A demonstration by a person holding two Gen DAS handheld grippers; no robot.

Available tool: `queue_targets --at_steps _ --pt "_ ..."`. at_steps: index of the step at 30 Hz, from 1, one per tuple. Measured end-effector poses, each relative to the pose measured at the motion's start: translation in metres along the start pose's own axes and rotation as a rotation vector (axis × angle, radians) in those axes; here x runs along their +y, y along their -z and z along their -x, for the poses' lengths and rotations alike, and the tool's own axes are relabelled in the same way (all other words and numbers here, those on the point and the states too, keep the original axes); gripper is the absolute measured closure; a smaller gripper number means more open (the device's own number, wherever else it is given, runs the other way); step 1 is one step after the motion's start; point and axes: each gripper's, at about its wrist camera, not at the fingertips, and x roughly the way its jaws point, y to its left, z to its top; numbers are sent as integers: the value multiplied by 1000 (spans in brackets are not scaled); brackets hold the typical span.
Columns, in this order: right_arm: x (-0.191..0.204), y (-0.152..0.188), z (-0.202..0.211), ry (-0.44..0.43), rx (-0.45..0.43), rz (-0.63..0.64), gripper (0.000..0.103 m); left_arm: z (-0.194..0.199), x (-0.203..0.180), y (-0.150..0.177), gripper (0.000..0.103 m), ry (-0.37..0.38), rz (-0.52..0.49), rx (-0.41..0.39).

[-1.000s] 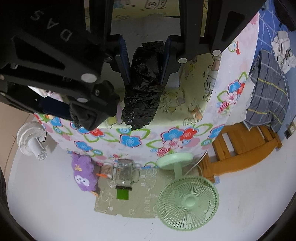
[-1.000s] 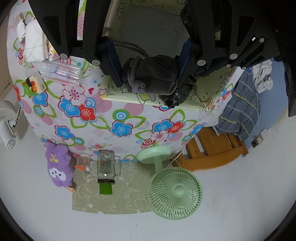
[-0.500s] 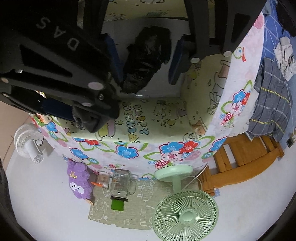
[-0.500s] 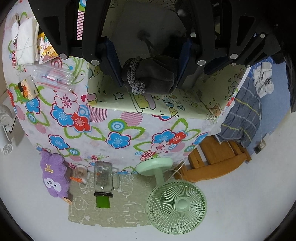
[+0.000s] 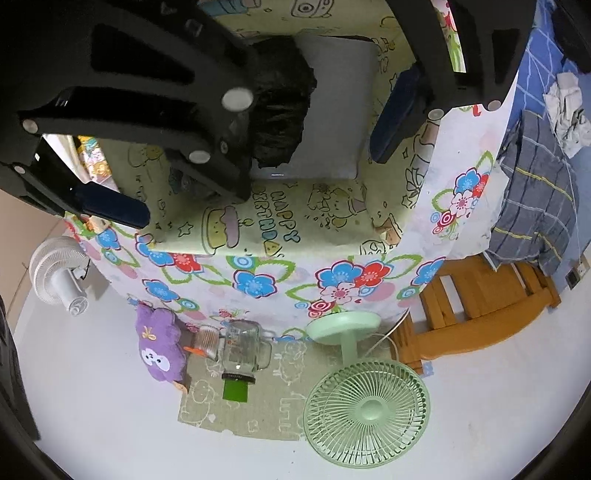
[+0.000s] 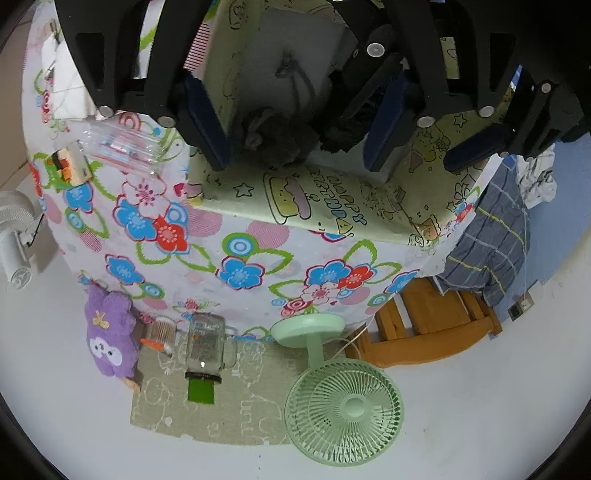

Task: Organize soft objects
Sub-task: 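Lower the black bundle into the box with the left tool while the right tool releases the glove inside, then open and raise both tools out of the box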

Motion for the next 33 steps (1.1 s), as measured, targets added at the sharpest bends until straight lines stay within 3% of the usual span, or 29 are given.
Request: queue_targets --at_steps 18,33 --pt "-8 1 58 16 -129 -1 14 44 -19 -5 2 -17 -34 -92" --pt "-17 7 104 30 -214 -2 8 77 -39 -4 0 -2 -55 -166"
